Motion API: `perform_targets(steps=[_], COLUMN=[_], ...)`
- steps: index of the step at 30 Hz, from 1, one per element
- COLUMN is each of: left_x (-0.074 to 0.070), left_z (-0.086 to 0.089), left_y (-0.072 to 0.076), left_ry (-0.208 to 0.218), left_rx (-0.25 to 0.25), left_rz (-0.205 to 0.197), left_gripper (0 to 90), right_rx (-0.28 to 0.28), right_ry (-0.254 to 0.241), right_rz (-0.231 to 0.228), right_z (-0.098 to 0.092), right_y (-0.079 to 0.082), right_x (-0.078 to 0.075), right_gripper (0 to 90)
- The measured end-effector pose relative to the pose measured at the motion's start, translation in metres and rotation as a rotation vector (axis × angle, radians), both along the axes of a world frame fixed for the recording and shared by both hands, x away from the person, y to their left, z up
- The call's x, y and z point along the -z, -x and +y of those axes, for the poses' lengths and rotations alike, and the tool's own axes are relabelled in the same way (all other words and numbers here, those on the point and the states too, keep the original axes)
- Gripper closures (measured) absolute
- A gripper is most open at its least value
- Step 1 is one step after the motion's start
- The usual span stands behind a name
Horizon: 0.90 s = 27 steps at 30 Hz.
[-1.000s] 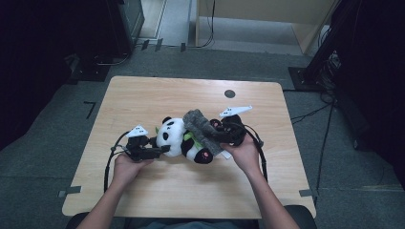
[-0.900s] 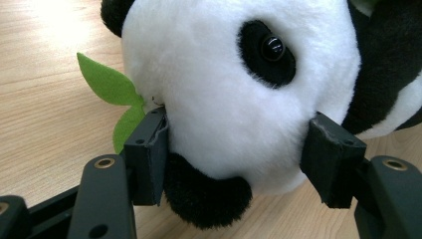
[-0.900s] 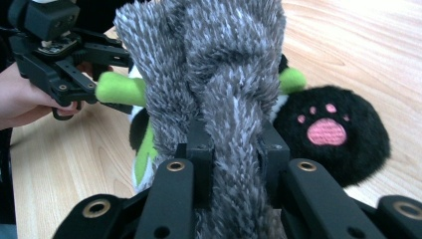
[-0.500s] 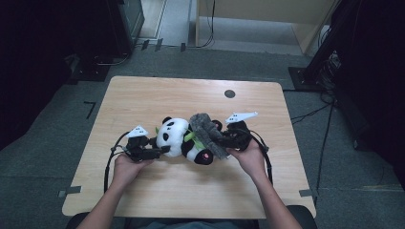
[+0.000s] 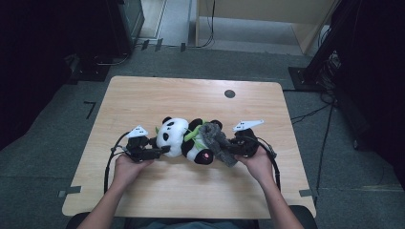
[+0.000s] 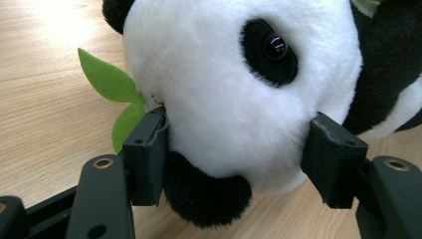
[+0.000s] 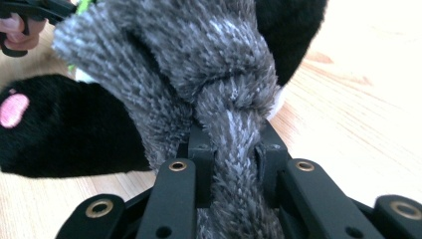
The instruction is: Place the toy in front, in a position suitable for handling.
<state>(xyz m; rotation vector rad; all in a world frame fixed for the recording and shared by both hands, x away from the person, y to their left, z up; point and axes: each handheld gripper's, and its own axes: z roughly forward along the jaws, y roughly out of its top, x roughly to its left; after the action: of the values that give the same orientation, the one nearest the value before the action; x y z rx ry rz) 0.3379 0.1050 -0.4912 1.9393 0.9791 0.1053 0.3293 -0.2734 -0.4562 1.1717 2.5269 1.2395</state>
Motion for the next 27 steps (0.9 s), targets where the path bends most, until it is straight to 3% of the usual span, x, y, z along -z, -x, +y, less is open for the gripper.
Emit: perform_targets(steps=[4, 10, 15, 18, 25, 27], left_x=[0.0, 0.0, 0.0, 0.0, 0.0, 0.0], left_z=[0.0, 0.0, 0.0, 0.0, 0.0, 0.0], left_y=[0.0, 0.0, 0.0, 0.0, 0.0, 0.0], left_ry=[-0.001, 0.0, -0.003, -0.01, -0.018, -0.017], left_rx=[0.002, 0.001, 0.002, 0.004, 0.006, 0.006], left_rz=[-0.003, -0.002, -0.006, -0.01, -0.013, -0.012], left_gripper=[34.4, 34.3, 34.3, 34.3, 34.3, 34.3], right_rx=[0.004, 0.026, 0.062, 0.081, 0.061, 0.046], right_ry=[0.013, 0.001, 0.046, 0.006, 0.01, -0.015], right_rz=[0.005, 0.065, 0.112, 0.154, 0.118, 0.102], right_z=[-0.002, -0.008, -0.015, -0.021, -0.02, -0.02], right_y=[-0.001, -0.007, -0.012, -0.014, -0.009, -0.008], right_x=[0.003, 0.013, 0.018, 0.018, 0.01, 0.004], right_gripper=[75.1, 75.6, 75.3, 75.3, 75.6, 76.0])
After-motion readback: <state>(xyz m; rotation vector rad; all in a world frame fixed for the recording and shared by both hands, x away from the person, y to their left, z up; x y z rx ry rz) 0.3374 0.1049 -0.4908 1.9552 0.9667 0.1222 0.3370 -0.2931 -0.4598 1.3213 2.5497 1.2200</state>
